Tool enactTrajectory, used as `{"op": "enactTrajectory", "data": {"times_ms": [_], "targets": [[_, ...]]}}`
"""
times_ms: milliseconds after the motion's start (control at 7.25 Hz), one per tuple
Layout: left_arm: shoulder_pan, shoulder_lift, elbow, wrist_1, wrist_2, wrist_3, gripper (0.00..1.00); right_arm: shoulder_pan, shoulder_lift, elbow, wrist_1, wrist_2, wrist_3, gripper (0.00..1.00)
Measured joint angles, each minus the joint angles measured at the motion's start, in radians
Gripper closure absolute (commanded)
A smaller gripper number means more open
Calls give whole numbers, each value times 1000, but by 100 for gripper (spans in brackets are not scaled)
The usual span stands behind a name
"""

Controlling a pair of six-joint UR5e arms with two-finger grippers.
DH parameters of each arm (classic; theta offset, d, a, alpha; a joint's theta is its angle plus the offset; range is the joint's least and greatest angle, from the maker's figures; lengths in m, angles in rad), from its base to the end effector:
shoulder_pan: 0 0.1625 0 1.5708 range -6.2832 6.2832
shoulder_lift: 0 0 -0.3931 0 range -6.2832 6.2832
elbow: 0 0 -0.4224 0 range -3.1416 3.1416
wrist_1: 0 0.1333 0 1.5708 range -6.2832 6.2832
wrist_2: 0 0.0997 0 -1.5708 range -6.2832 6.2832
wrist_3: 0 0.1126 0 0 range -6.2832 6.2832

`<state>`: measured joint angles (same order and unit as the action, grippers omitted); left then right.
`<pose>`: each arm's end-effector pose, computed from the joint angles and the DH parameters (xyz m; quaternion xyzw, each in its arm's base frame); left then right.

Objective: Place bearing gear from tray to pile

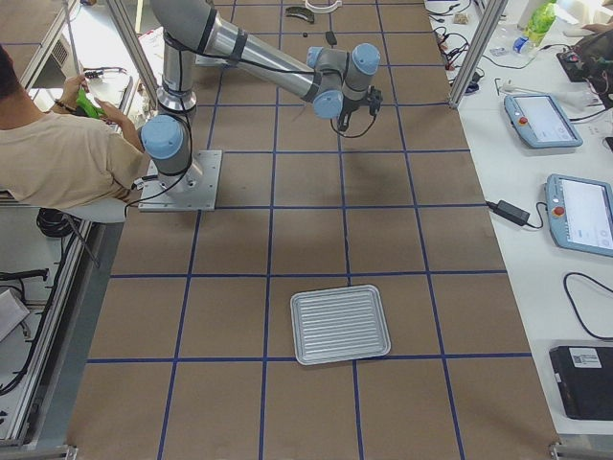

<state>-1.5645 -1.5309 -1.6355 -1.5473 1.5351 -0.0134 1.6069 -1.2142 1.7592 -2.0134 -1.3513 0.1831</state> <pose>-0.1341 -0.5070 0.4322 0.0099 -0.9998 -0.0007 0.0178 0.1789 -0.5803 0.1924 0.0785 0.9896 0.0625 0.1032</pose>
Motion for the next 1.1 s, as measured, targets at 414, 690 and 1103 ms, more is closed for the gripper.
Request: {"op": "enactTrajectory", "data": {"times_ms": [414,690,1103], "targets": [[2,-1,3,-4,1,7,0,208,77,1,-145,27,268,100],[6,-21,51,-54,3,9,0,280,132,2,-200,28,363,100],[4,-51,104,-107,5,9,0,354,160,0,-265,22,478,0]]}}
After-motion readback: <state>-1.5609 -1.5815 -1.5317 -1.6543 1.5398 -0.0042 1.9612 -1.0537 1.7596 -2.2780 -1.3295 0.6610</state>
